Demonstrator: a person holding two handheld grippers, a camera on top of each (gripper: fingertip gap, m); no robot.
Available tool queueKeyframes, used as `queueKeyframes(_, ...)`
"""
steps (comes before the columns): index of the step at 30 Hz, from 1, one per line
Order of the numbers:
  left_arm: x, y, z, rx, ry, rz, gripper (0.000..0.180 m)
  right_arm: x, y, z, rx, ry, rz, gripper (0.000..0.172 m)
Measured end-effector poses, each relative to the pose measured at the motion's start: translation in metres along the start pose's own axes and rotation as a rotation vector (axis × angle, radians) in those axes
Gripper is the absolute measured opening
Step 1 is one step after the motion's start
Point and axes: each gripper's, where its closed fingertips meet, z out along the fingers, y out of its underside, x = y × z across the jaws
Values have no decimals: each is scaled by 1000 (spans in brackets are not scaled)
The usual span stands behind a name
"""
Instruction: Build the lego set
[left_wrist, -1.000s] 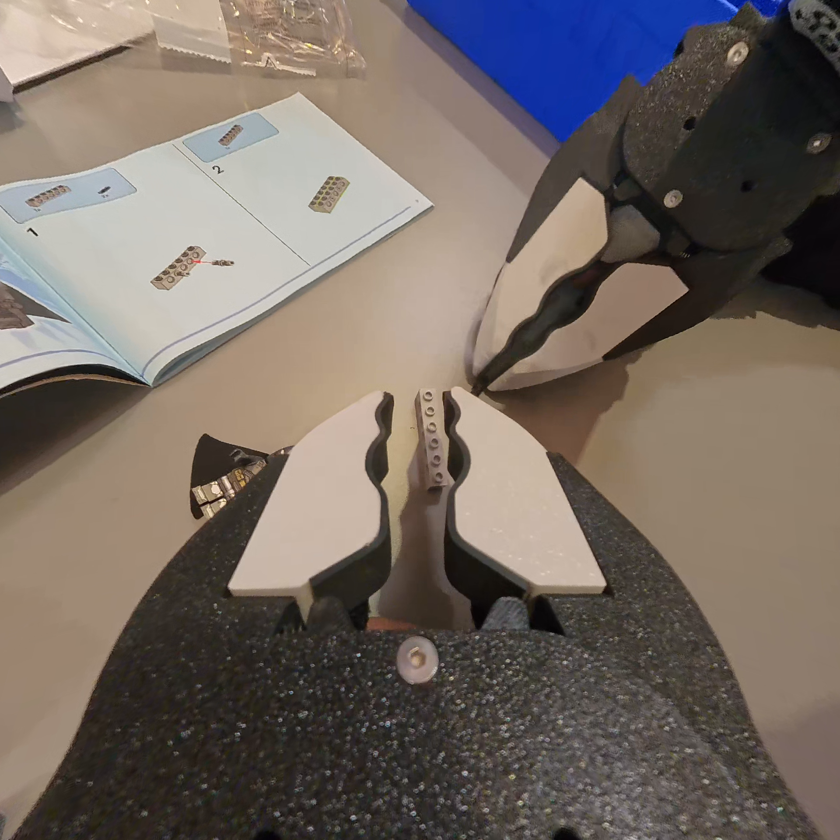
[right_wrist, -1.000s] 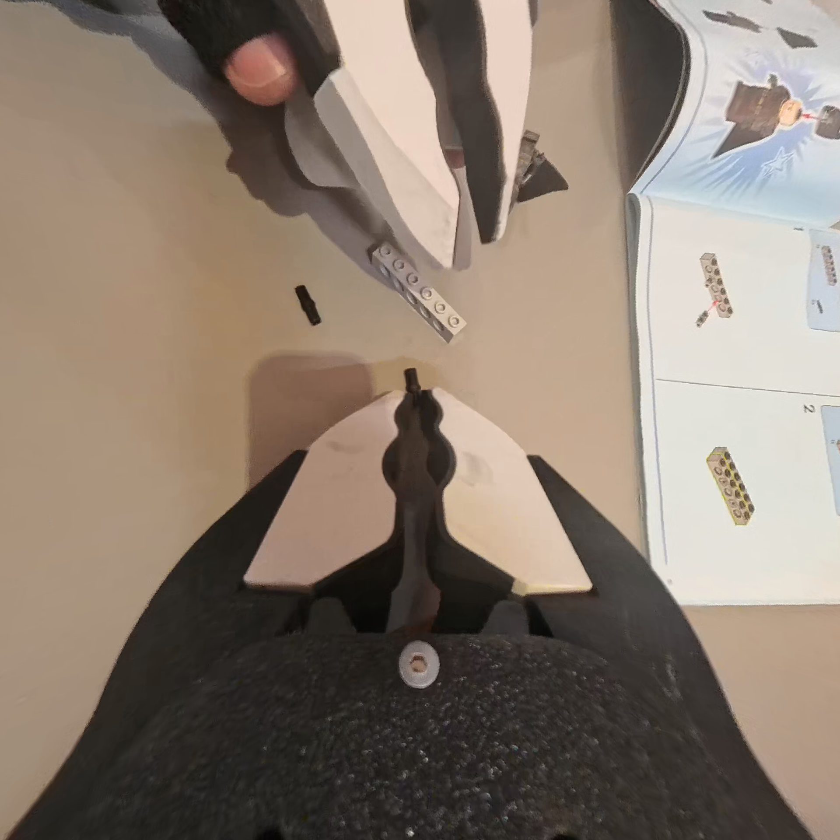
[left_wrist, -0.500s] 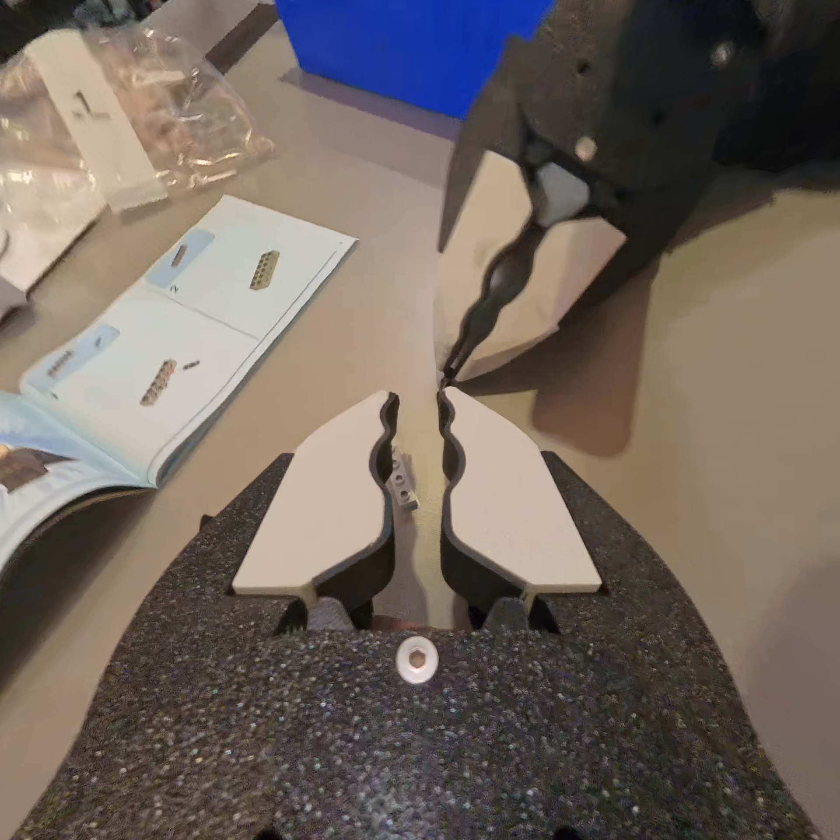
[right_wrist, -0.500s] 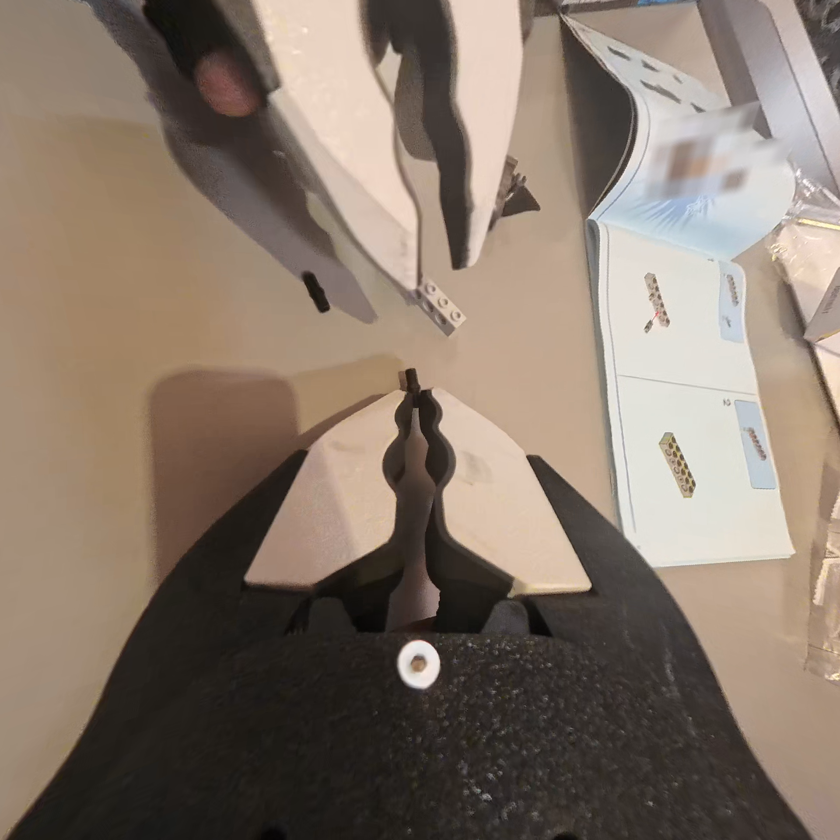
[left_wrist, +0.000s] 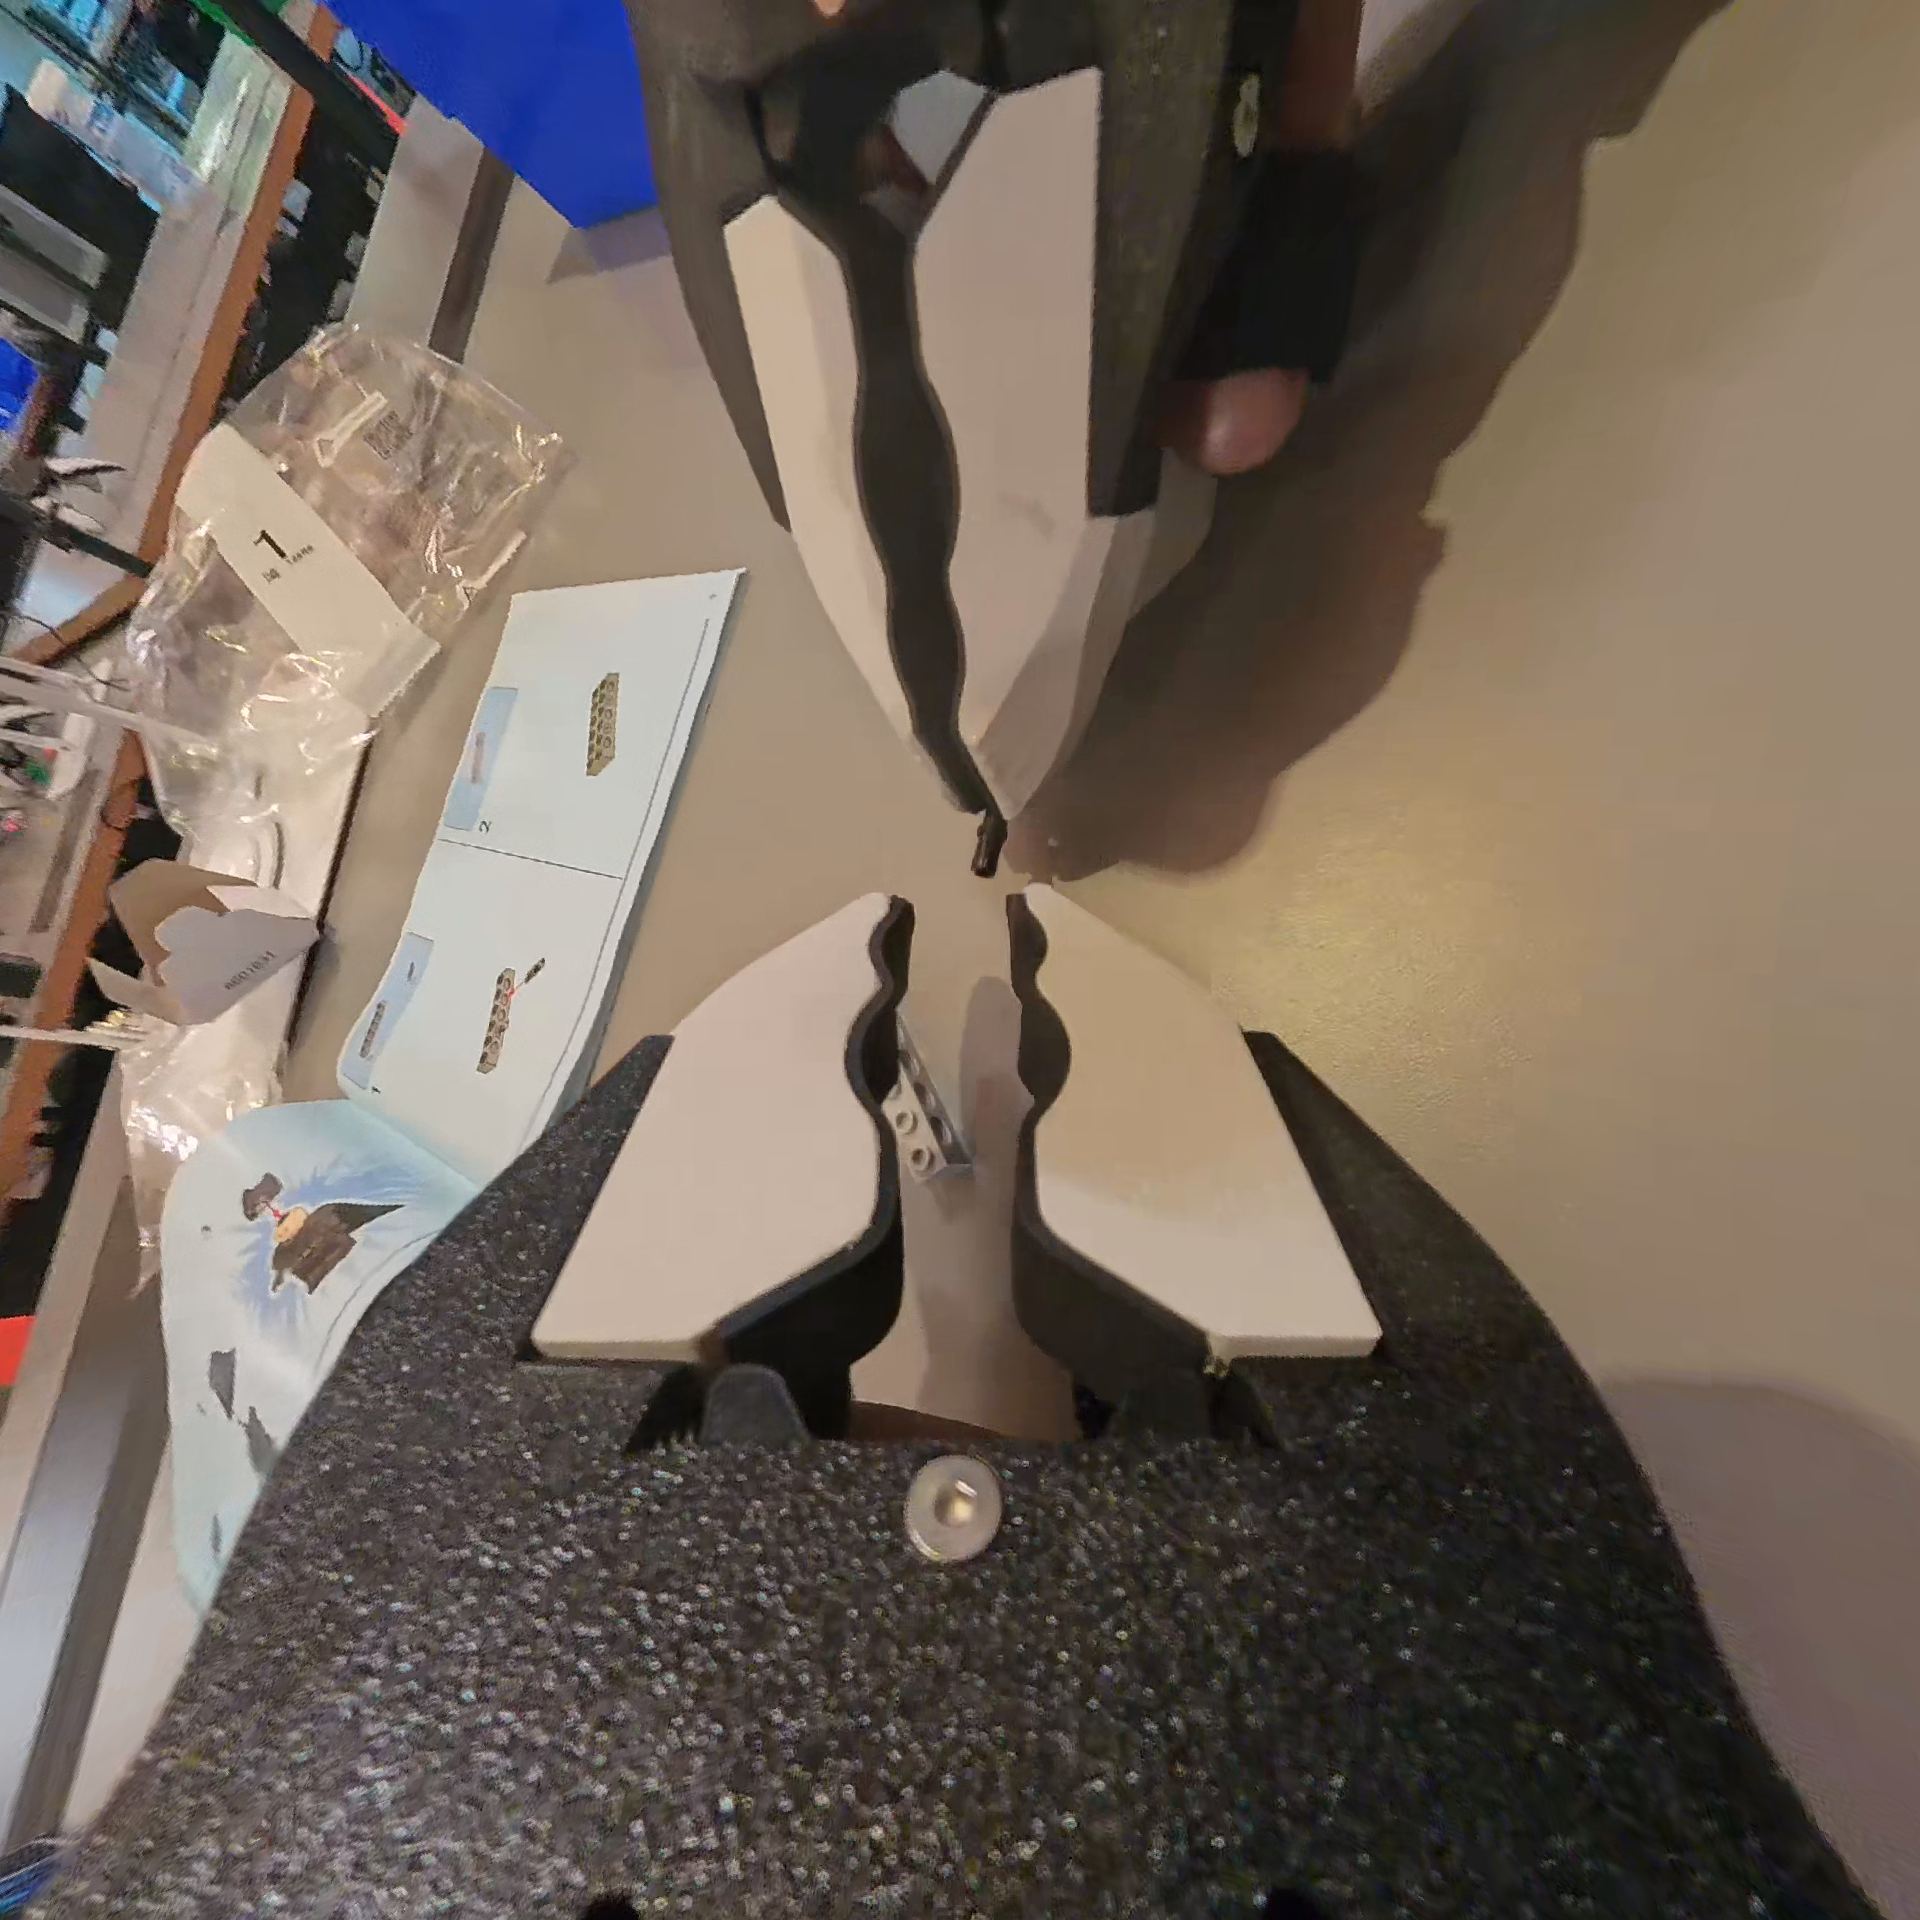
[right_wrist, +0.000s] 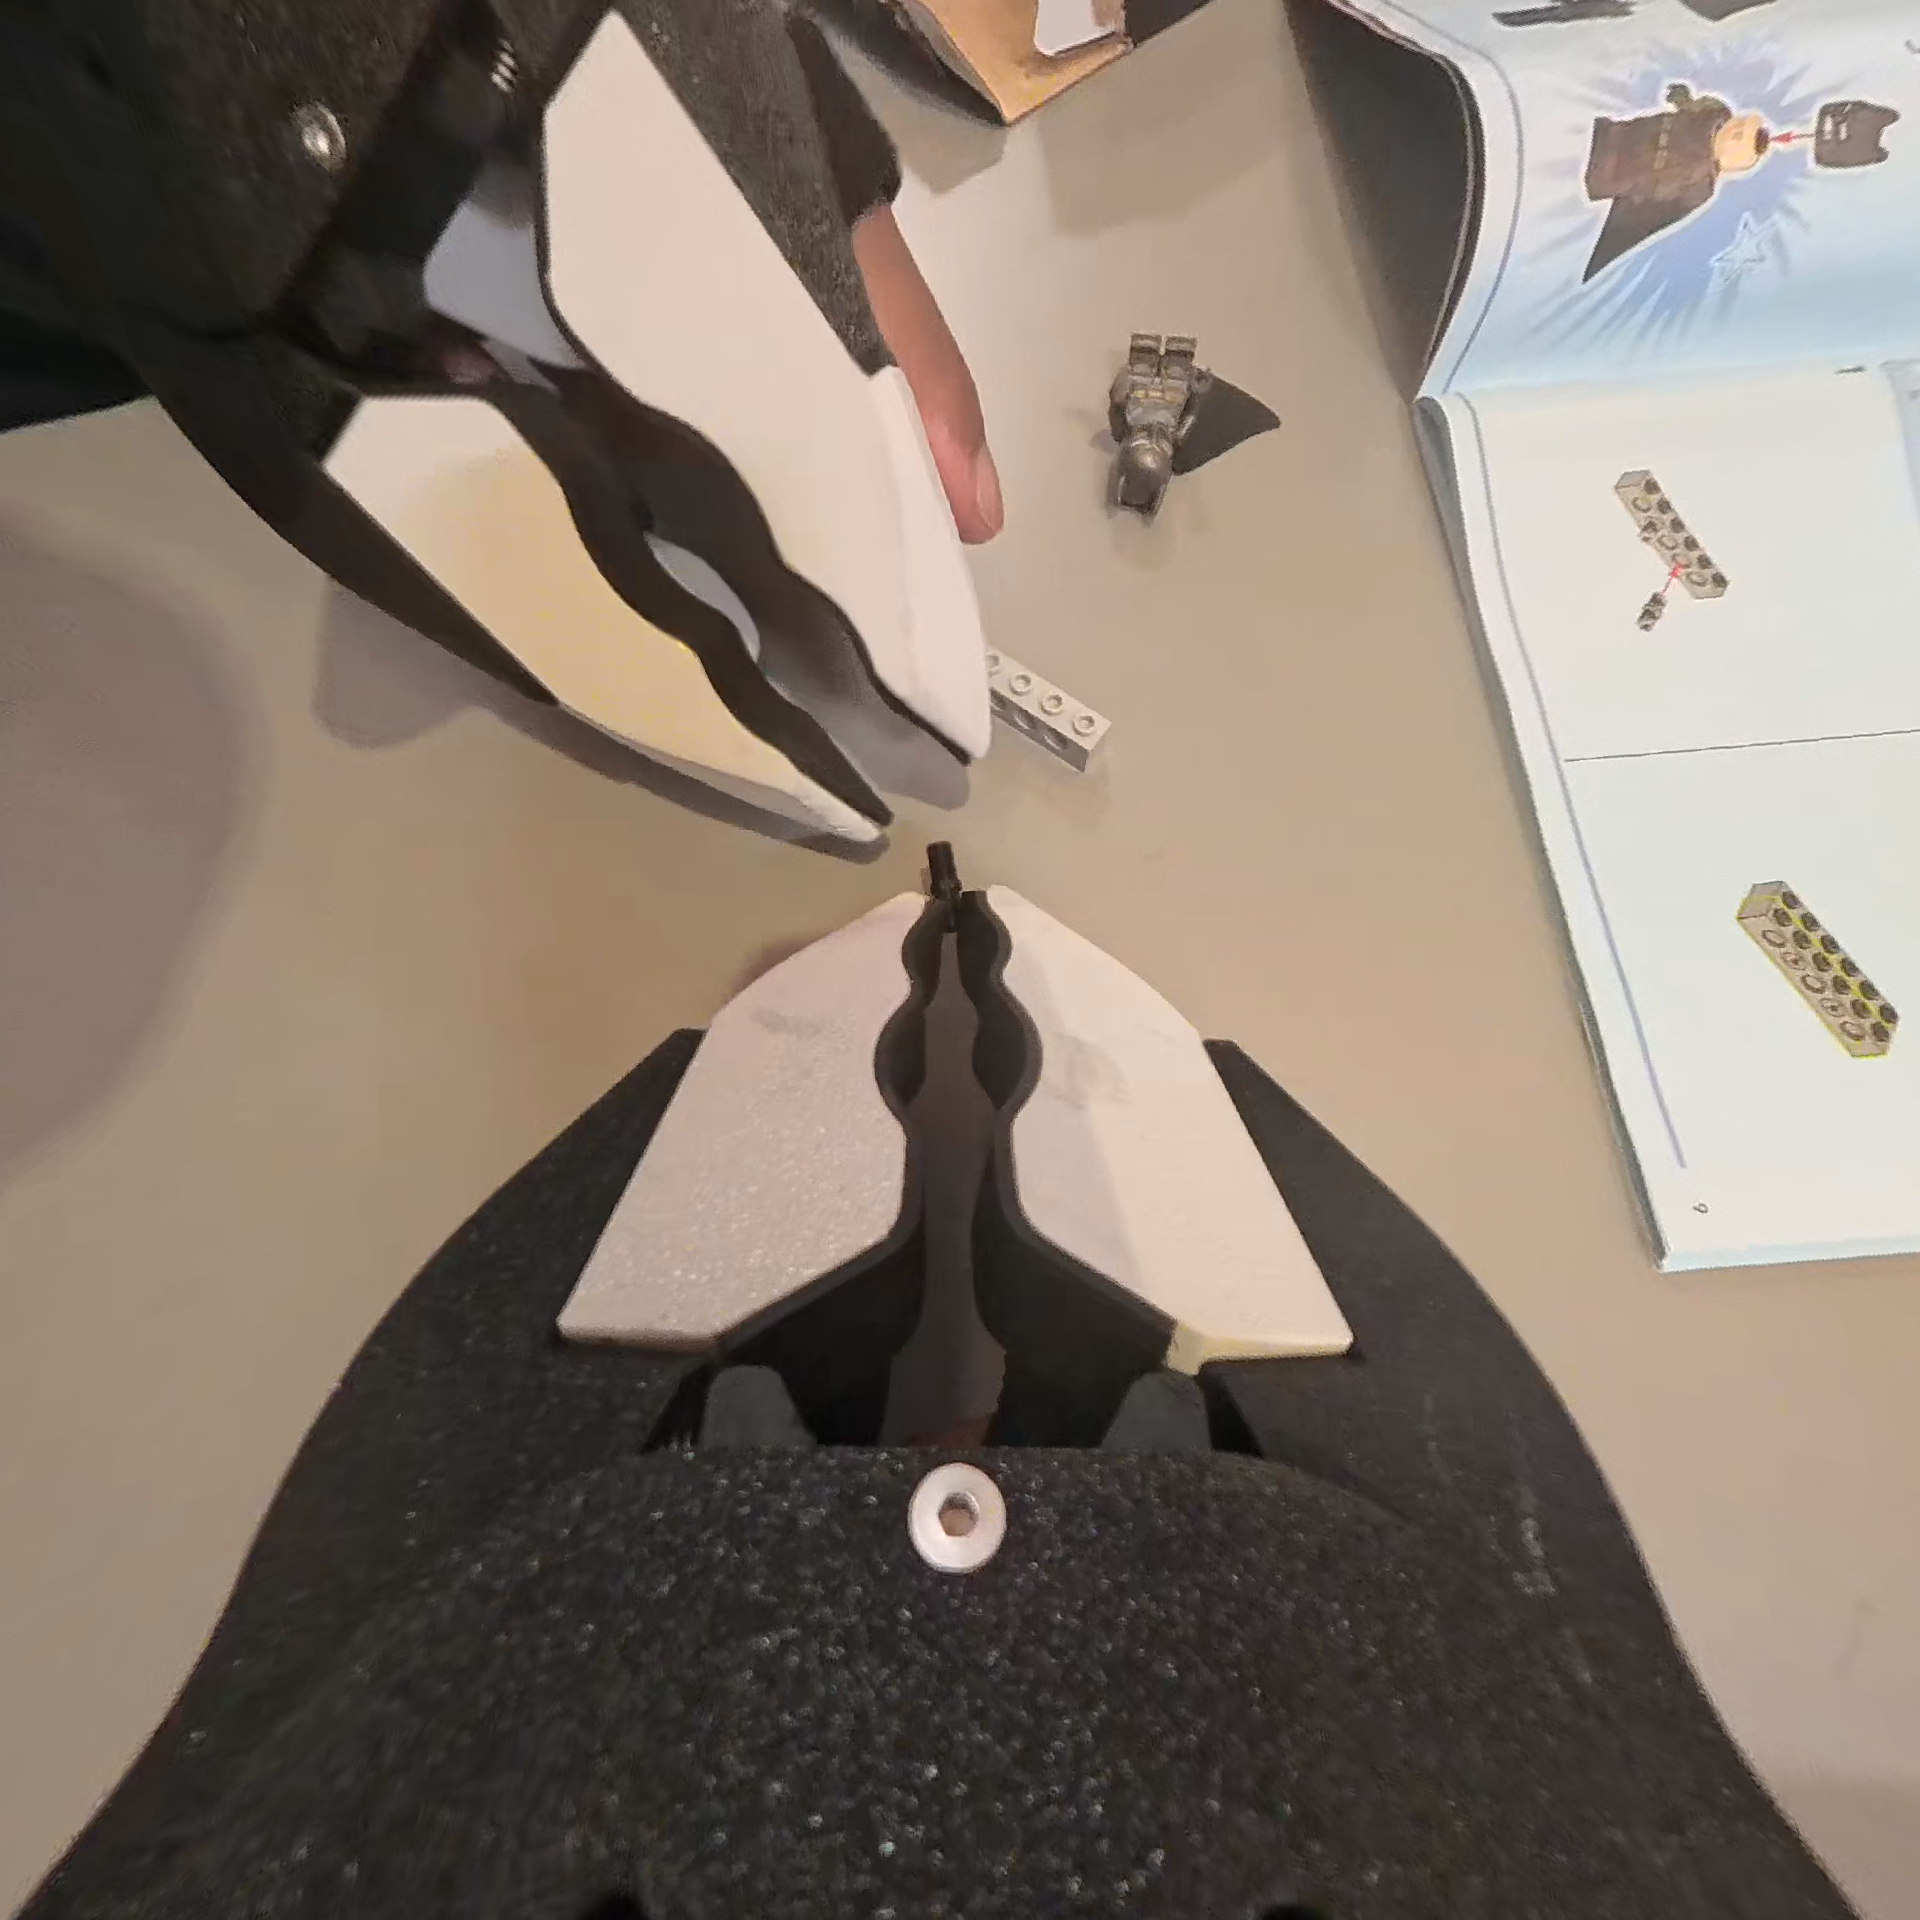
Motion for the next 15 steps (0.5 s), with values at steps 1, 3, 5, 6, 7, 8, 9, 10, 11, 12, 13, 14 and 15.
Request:
queueKeyframes(1, -1, -1, 0, -1, -15, 20, 18, -1, 0, 0, -1, -5, 7, 4)
queueKeyframes(3, 0, 0, 1, -9, -29, 57, 18, -3, -2, 0, 11, -22, 20, 4)
queueKeyframes(5, 0, 2, 1, -21, -45, 101, 15, -4, -4, -2, 25, -39, 40, 4)
queueKeyframes(6, 0, 2, 2, -26, -53, 119, 16, -5, -5, -2, 32, -47, 50, 4)
queueKeyframes(7, 1, 2, 2, -25, -55, 134, 17, -5, -6, -3, 33, -53, 57, 4)
queueKeyframes(8, 1, 2, 3, -23, -60, 145, 17, -5, -5, -3, 33, -51, 56, 4)
queueKeyframes(9, 1, 1, 3, -20, -66, 154, 18, -4, -4, -3, 29, -46, 54, 4)
queueKeyframes(10, 2, 1, 3, -15, -68, 162, 18, -4, -3, -2, 25, -46, 52, 4)
queueKeyframes(11, 2, 0, 3, -12, -71, 169, 19, -5, -3, -2, 25, -50, 52, 4)
queueKeyframes(12, 2, -1, 3, -10, -74, 177, 19, -5, -4, -2, 26, -55, 56, 4)
queueKeyframes(13, 2, -1, 3, -10, -77, 185, 19, -6, -4, -2, 26, -58, 59, 4)
queueKeyframes(14, 2, -1, 3, -11, -79, 193, 19, -6, -4, -1, 27, -61, 59, 4)
queueKeyframes(15, 3, -1, 3, -15, -82, 201, 19, -6, -4, -1, 26, -59, 59, 4)
